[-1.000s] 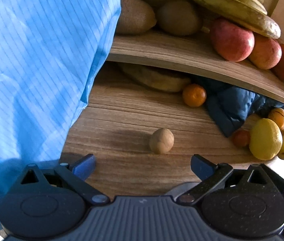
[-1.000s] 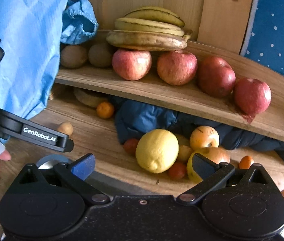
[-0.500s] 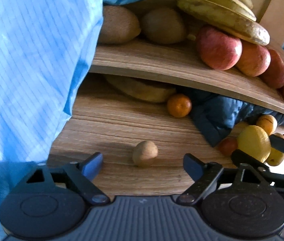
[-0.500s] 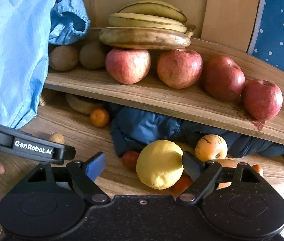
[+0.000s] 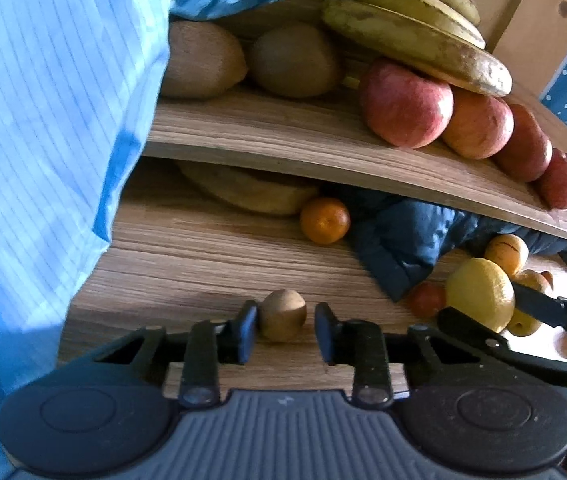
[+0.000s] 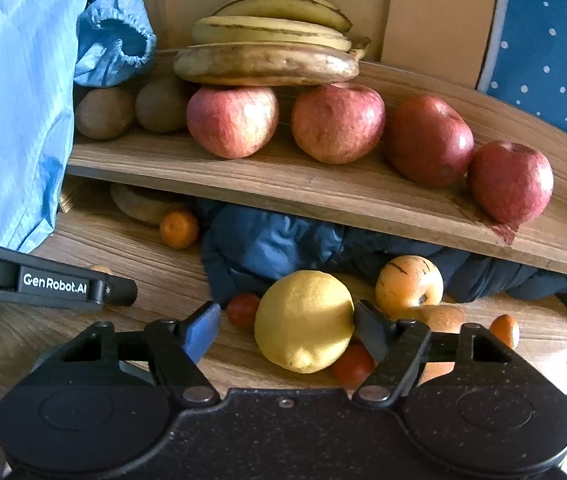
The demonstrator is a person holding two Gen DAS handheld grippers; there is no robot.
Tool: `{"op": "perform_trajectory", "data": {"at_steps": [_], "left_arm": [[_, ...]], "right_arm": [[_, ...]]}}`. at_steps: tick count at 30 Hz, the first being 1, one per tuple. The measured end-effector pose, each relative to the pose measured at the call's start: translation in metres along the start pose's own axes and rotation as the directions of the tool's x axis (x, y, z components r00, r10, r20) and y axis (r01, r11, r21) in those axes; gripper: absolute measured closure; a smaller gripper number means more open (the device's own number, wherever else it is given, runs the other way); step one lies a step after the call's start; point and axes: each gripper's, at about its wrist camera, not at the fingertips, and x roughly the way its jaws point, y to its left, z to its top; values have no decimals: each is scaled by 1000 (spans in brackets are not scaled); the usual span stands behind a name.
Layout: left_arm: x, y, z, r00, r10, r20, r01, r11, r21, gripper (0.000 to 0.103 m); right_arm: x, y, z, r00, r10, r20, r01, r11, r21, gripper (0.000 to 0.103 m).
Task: Organize fruits
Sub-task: 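Close the left tool on the kiwi while the right tool closes on the lemon, then carry the kiwi and lemon onto the tray and open both tools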
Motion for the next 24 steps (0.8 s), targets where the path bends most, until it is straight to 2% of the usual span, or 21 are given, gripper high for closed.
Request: {"op": "perform_trajectory", "data": {"at_steps": [8,12,13,24], "left_arm": [[6,-12,-3,1000,-27,-2,28,999,27,75],[9,-13,-4,999,-33,-2,33,999,28,77],[9,-13,-4,999,-32,-2,32,999,29,77],[2,-18,-11,1000,-18,-16,18,999,33,77]], "right_arm": [[12,-2,-3,999,-27,-38,27,1000,-12,33],[14,-3,-3,999,-25,-26,24,1000,-15,38],[15,-2,-2,999,-25,-25,24,1000,-16,42],[8,-1,-7,1000,-10,-2,10,1000,3,44]]}}
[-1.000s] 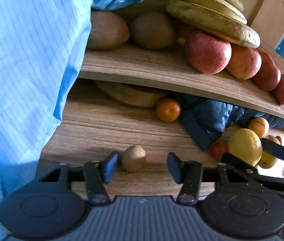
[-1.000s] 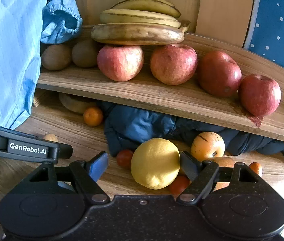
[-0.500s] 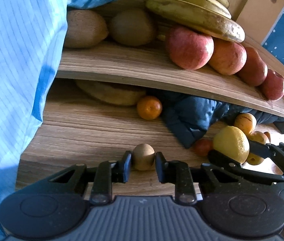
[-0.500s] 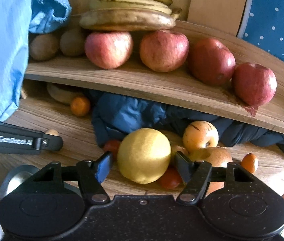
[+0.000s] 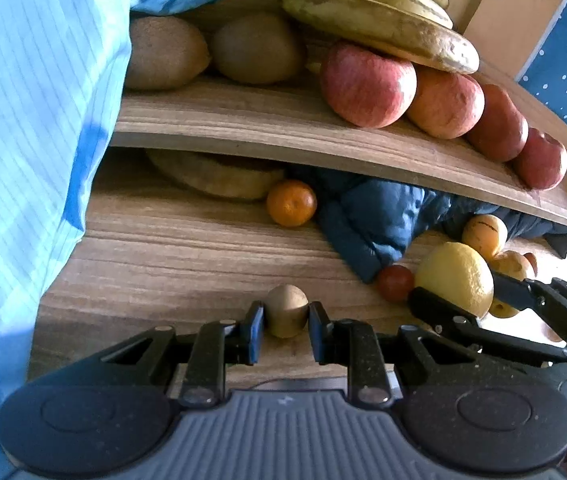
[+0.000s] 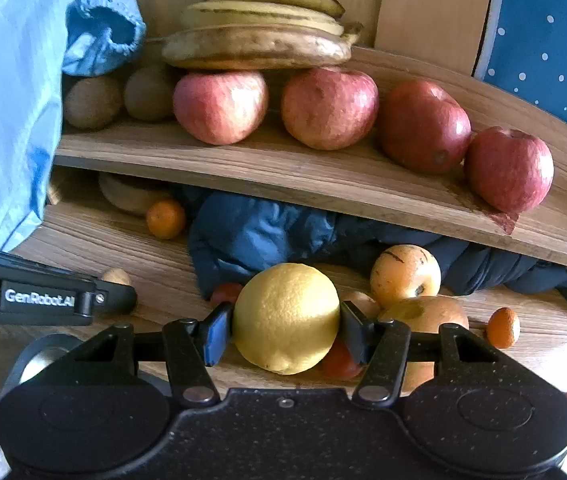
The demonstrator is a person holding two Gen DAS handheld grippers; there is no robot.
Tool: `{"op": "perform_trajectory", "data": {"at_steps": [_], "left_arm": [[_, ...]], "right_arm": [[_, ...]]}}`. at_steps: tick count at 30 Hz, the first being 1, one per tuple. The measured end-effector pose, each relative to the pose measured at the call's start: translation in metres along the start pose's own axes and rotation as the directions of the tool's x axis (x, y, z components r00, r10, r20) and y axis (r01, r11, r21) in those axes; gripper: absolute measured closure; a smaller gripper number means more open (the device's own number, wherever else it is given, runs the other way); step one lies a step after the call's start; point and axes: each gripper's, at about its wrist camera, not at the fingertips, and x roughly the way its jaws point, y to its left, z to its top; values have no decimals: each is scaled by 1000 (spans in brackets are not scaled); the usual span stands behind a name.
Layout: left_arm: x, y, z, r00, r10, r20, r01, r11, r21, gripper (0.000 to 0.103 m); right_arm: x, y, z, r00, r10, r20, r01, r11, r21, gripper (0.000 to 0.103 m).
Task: Organize fruits
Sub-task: 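Carry the kiwi and lemon onto the tray and open both tools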
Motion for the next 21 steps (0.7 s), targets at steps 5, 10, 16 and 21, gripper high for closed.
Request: {"op": "perform_trajectory", "data": {"at_steps": [5,10,16,21], "left_arm": [[-13,-2,-4,1000,8,18,-8,1000,-5,78],[-26,-4,-11,999,26,30,-26,1000,-13,78],[-42,-9,-21,998,46,44,-45,999,-26,77],[-57,-12,-35,997,64,50,-62,997,-45,77]], "right_arm": [[-11,3,-1,999,22,23,-21,1000,-9,44],[-25,5,-2,998,44,46,-44,999,-14,44],[-40,7,-8,995,82,57,-81,996,-21,44],[-56,7,-19,990,127,53,-125,991,-40,44]]}}
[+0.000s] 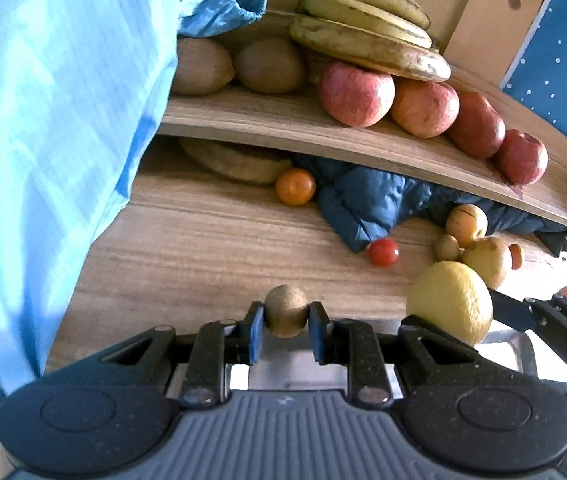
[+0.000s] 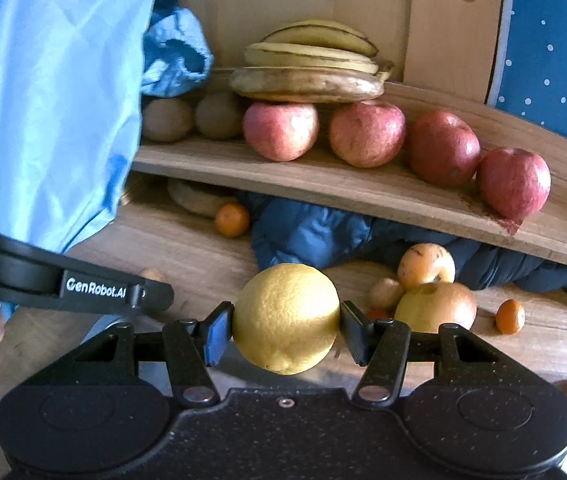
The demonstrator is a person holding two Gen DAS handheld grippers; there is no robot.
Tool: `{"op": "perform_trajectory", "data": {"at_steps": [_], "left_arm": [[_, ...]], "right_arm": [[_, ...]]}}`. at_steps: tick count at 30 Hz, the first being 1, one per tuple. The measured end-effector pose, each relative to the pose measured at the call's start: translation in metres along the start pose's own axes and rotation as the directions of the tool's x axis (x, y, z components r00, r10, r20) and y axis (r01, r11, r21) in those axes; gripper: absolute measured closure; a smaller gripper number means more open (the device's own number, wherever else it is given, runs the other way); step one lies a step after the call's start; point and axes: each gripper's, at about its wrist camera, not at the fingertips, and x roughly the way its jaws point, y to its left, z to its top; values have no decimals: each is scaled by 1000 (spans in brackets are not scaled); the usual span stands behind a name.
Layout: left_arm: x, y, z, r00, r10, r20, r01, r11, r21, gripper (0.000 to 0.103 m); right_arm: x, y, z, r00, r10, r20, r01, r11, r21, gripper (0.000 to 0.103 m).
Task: Organize fruits
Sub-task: 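Carry the kiwi and lemon onto the tray and open both tools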
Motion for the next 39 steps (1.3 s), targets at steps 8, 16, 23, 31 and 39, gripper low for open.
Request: {"op": "perform_trajectory", "data": {"at_steps": [8,16,23,31,39], "left_arm": [[-27,2,-28,999,43,-4,-43,998,-48,77],[-47,4,-58,997,79,-21,-81,993,-91,78],[-58,2,-82,995,92,-24,-94,989,-117,78],[-64,-3,-98,995,94,-44,-98,989,-109,78],[-63,-10,-104,993,103,-63,-108,991,-83,77]], "right_arm": [[-28,7,-23,995,100,-16,-101,994,-49,44],[-49,25,-51,979,192,-64,-198,974,-111,44],[-64,35,-75,961,256,-106,-270,950,-158,44],[-76,40,-91,949,283,-135,-304,937,-173,44],[-82,38,-98,948,284,-143,-303,942,-140,44]]}}
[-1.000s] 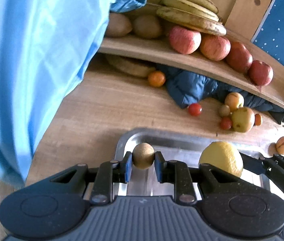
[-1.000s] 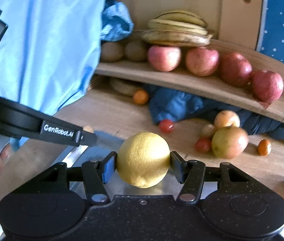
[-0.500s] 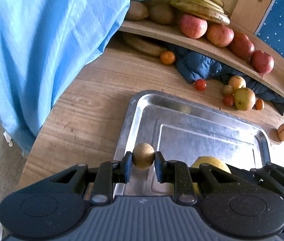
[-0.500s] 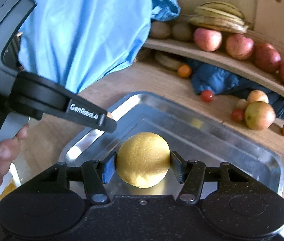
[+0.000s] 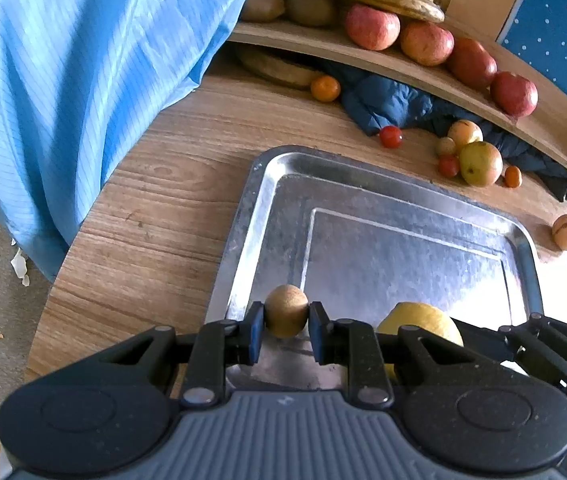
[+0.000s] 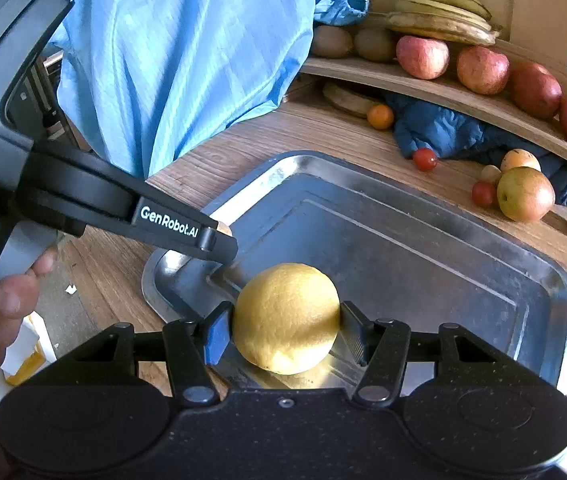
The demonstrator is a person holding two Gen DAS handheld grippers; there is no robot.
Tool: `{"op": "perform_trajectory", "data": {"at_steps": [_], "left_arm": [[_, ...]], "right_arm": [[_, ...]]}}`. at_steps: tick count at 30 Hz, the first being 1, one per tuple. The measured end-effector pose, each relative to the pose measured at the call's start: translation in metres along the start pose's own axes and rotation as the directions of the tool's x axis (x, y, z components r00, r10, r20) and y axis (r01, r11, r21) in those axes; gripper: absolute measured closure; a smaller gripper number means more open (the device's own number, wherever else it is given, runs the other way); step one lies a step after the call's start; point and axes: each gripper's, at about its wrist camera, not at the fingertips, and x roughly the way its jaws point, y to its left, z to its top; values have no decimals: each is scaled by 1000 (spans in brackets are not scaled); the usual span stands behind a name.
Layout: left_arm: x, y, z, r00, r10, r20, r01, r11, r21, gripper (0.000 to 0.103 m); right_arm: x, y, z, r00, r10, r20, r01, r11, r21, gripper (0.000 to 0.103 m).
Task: Organize fruits
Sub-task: 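Carry the kiwi and lemon onto the tray and open both tools, then withdraw both open tools from the tray back toward the shelf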
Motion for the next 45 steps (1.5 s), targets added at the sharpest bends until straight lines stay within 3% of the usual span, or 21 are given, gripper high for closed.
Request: {"op": "perform_trajectory", "data": {"at_steps": [8,15,27,33,45], "left_arm": [[-2,-3,-4,1000,5,-4,-5,1000,5,74],[-9,-3,-8,1000,10,5,-10,1000,9,42],[-37,-9,-21,1000,18,6,-18,999,49,10],[-46,-12,-32,999,33,-27,-30,994,104,7],[-49,-30,-38,993,91,-80,-74,977,199,4]], "right_arm": [[-3,1,-2,1000,4,5,-4,1000,13,43],[-9,1,-4,1000,5,16,-5,1000,18,33],[-35,-4,-16,1000,-4,14,4,1000,20,8],[-47,-11,-26,1000,-23,2,23,999,45,1],[-73,-35,-46,986,-156,-51,161,981,105,1]]}}
